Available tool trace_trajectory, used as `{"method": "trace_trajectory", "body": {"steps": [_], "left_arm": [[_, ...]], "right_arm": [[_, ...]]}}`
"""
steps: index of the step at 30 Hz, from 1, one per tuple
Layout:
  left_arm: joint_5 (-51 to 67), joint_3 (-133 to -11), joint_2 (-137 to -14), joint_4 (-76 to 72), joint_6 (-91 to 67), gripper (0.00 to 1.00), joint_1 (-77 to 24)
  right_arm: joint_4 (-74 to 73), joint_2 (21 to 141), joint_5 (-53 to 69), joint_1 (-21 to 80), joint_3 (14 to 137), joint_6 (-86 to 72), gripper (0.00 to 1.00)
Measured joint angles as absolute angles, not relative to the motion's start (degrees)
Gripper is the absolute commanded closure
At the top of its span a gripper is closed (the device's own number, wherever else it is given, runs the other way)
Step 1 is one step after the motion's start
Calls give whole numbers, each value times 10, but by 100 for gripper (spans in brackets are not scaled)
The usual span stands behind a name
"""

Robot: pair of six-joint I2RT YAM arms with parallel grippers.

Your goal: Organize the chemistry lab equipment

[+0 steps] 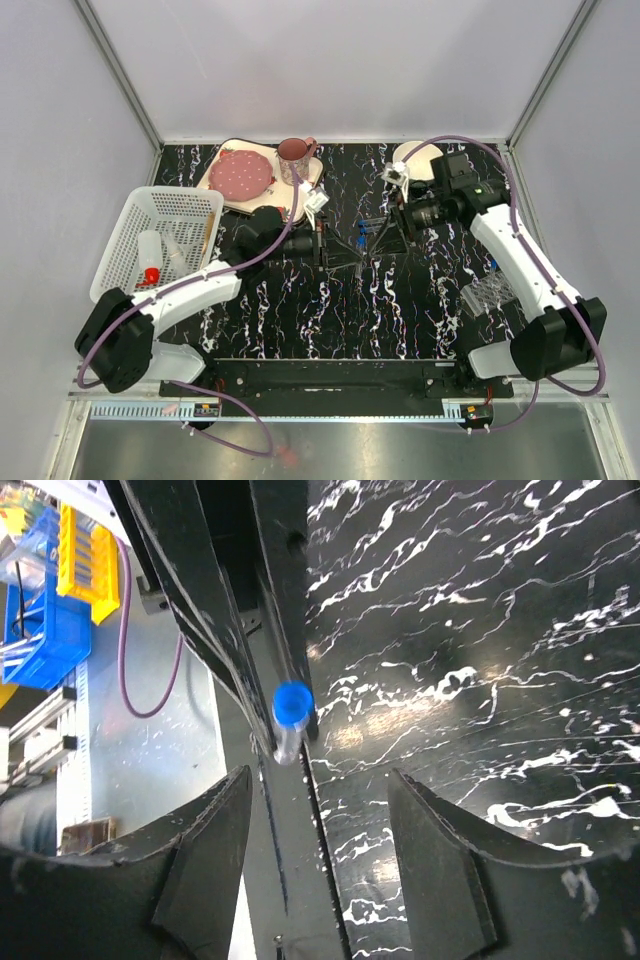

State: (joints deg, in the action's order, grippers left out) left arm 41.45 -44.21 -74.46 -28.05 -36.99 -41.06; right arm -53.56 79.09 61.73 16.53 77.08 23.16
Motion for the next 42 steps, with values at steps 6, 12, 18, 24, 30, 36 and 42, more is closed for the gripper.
{"method": "trace_trajectory", "body": {"steps": [6,12,18,24,30,36,42], "left_arm": [[418,-461,-783,-262,-366,94,-437],[417,-462,-794,-263,-367,94,-442],[418,-464,-800,-268,-371,94,-442],[418,-464,-801,-272,-375,94,-442],[417,-464,-801,-271,-375,93,-442],[418,-463,-801,-272,-377,91,-442],[418,-463,-801,-270,-378,65,-442]], "right_arm": [[-569,818,606,207,795,231,46],[-573,825,606,207,796,227,58],[-574,826,606,208,794,227,55],[-573,839,606,209,794,222,55],[-574,848,608,209,794,217,69],[-579,848,610,209,791,209,85],[-579,848,610,209,790,208,88]]}}
